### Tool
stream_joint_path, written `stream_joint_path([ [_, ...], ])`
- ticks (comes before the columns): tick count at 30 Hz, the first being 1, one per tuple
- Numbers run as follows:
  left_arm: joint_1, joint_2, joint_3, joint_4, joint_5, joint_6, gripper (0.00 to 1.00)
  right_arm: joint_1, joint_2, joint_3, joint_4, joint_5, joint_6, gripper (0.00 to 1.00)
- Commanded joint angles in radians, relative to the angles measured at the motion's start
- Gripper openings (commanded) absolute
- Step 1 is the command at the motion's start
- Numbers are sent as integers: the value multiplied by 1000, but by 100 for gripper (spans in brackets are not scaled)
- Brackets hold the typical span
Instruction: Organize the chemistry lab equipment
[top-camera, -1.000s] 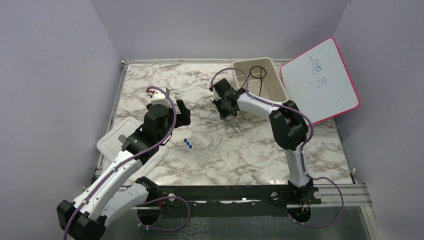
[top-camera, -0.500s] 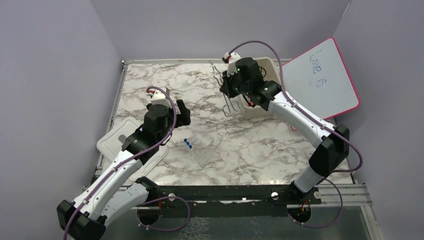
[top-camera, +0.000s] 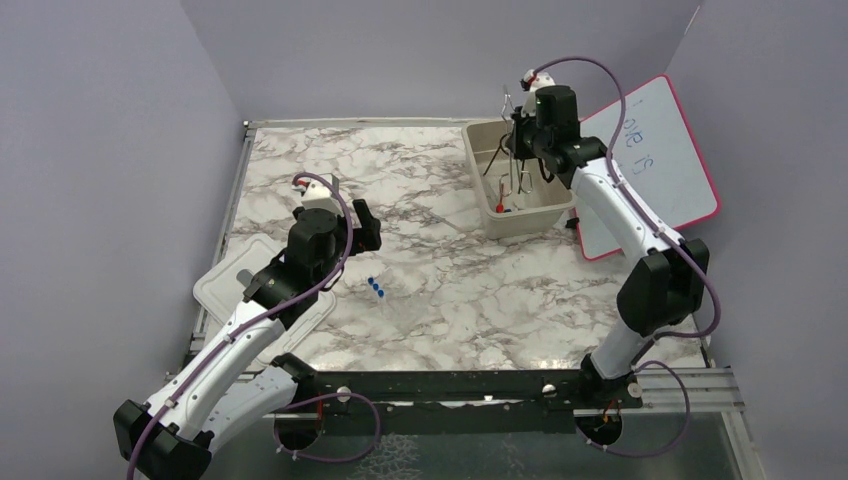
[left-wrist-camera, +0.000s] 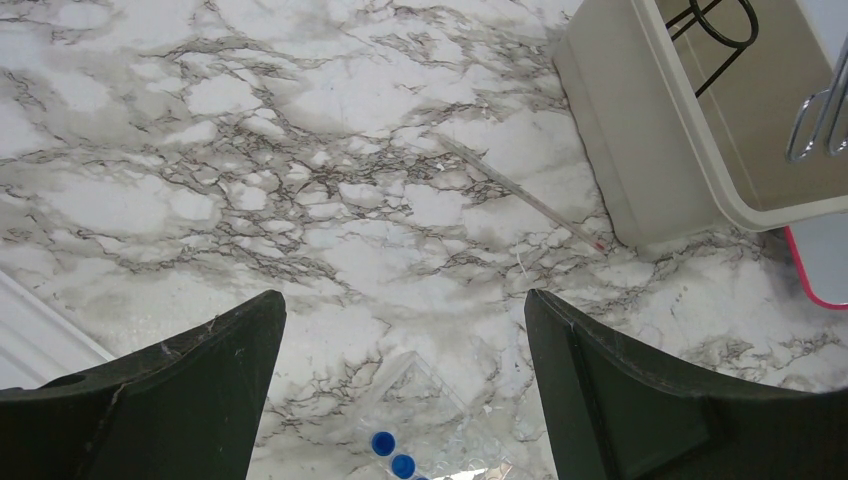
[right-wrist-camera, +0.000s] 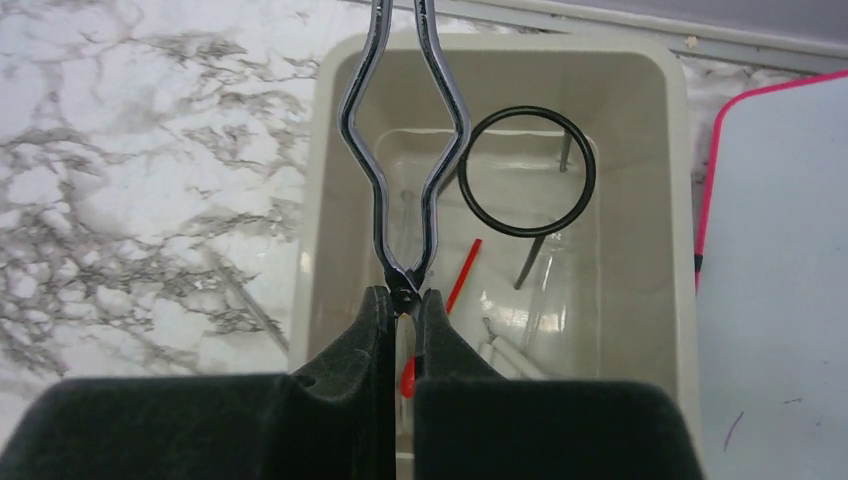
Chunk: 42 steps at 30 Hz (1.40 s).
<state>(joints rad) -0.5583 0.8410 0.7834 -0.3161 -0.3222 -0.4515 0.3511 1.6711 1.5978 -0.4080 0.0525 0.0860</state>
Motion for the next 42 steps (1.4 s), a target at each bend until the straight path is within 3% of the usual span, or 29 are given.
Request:
stream_joint_path([
  [1,3,-4,26,11,-11,8,92,-27,86,2,35,-44,-26,1],
  [21,5,15,25,12,-15,13,92,-25,339,-36,41,-158,7,2],
  [29,4,21,33,12,-18,7,92,-26,360,0,-12,-137,30,19],
  [35,4,20,40,11,-19,14,92,-26,269,7,-41,-167,47,34],
  [42,4,22,39,11,-17,14,92,-15,126,13,-80,-191,33,39],
])
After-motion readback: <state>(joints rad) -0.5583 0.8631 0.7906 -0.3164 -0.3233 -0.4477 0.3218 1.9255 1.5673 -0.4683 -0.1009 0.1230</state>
